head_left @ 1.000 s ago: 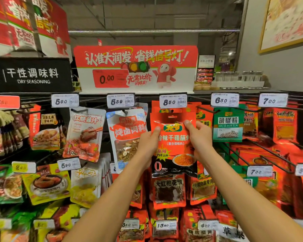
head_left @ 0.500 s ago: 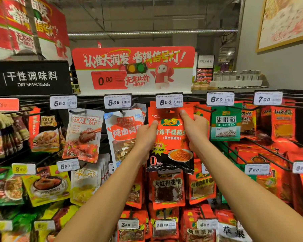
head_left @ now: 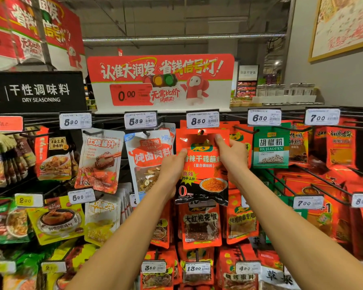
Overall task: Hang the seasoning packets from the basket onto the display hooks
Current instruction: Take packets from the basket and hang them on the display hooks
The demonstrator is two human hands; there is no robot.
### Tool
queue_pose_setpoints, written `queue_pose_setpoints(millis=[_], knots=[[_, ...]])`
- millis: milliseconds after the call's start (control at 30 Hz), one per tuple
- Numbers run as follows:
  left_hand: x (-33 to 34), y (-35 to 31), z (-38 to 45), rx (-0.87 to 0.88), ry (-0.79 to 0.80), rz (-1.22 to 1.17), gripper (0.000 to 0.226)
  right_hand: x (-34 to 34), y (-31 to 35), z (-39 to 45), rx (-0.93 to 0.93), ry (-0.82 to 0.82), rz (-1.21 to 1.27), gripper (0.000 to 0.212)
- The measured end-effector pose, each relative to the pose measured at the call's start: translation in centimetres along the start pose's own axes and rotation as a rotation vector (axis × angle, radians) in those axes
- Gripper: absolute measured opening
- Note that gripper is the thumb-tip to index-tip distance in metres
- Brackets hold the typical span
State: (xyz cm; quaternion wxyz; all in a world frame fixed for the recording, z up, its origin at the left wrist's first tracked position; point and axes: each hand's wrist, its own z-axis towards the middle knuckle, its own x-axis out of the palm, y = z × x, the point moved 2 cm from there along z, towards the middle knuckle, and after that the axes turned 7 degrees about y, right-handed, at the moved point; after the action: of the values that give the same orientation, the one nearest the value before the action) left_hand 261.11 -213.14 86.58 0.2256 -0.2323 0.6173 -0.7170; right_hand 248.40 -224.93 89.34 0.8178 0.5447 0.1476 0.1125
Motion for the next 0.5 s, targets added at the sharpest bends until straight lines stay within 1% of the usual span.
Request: queue_pose_setpoints(millis=[100, 200, 267, 333, 400, 467, 500], knots=[[-0.8, 1.6, -1.2, 0.058, -0.038, 0.142, 0.032, -1.0, -2.3, -0.9, 0.007, 0.185, 0.084, 0.036], [-1.2, 2.7, -1.6, 0.118, -0.093, 0.236, 0.032, -1.4, -5.4, -2.9, -0.029, 0.295, -0.014, 0.018], [-1.1, 2.6, -1.1, 0.125, -0.149, 0.278, 0.034, -1.1, -5.9, -3.4, -0.054, 0.269, -0.099, 0.012], [-0.6, 2.1, 0.1, 0.113, -0.198, 0.278, 0.043, -0.9, -5.0, -2.3, -0.034, 0.211, -0.111, 0.018], [0.0, 1.4, 1.9, 0.089, -0.244, 0.279, 0.054, -0.4, -3.9, -0.3, 0.03, 0.182, -0.085, 0.025], [0.4, 0.5, 3.7, 0.054, -0.298, 0.297, 0.052, 0.1, -3.4, 1.9, 0.097, 0.162, -0.106, 0.031], [0.5, 0.0, 4.4, 0.043, -0.316, 0.322, 0.046, 0.4, -3.4, 2.9, 0.121, 0.159, -0.156, 0.033]])
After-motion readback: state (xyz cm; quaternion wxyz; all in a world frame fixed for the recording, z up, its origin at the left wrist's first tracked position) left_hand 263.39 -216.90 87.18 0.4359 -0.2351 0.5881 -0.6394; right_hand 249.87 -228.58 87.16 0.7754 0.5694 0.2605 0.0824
